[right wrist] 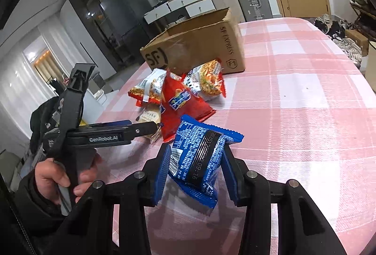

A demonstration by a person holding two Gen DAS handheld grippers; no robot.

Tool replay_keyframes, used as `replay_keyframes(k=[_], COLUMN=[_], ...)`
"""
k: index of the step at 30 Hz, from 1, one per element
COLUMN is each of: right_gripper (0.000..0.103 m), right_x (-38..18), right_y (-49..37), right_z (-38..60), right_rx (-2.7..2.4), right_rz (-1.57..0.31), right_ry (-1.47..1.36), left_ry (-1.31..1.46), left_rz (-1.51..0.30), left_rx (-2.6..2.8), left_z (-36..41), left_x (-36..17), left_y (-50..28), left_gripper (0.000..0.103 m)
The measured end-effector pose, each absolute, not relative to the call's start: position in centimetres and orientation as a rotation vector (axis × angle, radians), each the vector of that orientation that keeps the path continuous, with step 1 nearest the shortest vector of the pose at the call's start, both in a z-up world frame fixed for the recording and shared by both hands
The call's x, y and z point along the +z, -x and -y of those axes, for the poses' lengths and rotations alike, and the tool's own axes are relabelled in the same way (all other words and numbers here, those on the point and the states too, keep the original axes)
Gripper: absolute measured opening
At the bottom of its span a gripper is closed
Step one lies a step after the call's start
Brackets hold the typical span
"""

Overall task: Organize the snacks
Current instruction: 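Grasp the blue biscuit packet with the right gripper while left grasps the bread packet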

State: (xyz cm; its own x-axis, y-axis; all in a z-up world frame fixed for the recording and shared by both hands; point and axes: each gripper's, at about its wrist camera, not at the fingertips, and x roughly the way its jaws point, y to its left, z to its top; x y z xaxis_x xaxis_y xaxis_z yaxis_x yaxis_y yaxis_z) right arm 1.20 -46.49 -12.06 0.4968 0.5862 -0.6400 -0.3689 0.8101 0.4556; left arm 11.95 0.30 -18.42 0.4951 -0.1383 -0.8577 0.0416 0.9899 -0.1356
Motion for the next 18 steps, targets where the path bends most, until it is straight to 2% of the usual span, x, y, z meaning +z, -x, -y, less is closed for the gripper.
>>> replay_keyframes(k=[2, 4, 9, 11, 13, 16, 18], right_gripper=[0.043, 0.043, 0.043, 0.043, 0.043, 0.043, 0.043], right_x=[-12.1, -12.2, -12.7, -12.8, -13.0, -13.1, -13.1], right_y=[-1.1, -1.1, -1.2, -1.2, -1.2, -1.2, -1.1], right_z=[47.0, 47.3, 48.0, 48.2, 48.3, 48.4, 48.3], right_rx=[0.583, 0.582, 0.579, 0.577, 0.575, 0.575, 0.573], right_rz=[-0.872, -0.872, -0.871, -0.873, -0.875, -0.877, -0.875], right_ry=[-0.284, -0.296, -0.315, -0.32, -0.324, -0.33, -0.33], left_ry=[0.063, 0.04, -0.033, -0.031, -0.043, -0.019, 0.012], left_rz=[-1.055, -1.06, -1.04, -1.032, -1.009, -0.997, -0.999], left_rx=[-0.093, -0.081, -0.054, -0.062, -0.089, -0.12, -0.144], left_z=[0.6, 1.3, 3.1, 3.2, 3.2, 2.8, 2.1], left_x=[-18.7, -18.8, -19.3, -19.1, -18.7, -18.2, -18.0], left_y=[-12.5, -12.9, -13.2, -13.2, -13.0, -12.5, -12.2], left_gripper=[0.09, 0.097, 0.099, 0.094, 0.071, 0.057, 0.057])
